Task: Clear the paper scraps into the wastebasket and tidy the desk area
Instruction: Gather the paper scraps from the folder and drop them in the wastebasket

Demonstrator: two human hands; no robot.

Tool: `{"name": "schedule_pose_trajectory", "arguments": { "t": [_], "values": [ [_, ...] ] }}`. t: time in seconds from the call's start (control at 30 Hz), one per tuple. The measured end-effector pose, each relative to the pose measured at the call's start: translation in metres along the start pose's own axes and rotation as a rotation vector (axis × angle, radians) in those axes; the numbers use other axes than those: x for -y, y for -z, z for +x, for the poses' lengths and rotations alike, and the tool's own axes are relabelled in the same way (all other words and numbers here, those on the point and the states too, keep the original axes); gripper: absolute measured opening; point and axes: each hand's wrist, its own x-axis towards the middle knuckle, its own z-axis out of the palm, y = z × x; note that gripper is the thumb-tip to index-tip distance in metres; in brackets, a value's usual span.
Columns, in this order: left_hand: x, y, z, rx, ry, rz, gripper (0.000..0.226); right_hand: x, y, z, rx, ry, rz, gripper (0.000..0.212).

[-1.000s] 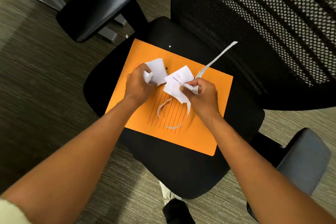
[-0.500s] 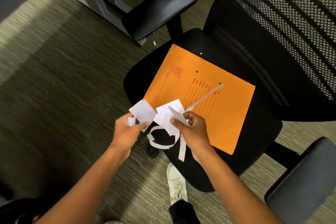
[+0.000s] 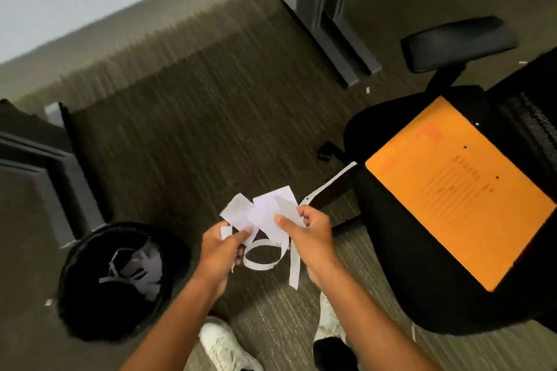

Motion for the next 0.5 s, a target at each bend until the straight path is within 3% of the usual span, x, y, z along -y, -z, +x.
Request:
{"name": "schedule_pose_trajectory", "arguments": {
  "t": [0.5],
  "values": [
    [0.100, 0.278, -0.012, -0.446, 0.107, -0.144, 0.018, -0.075, -0.310, -0.095, 0.333, -0.159, -0.139, 0.019]
  ]
}}
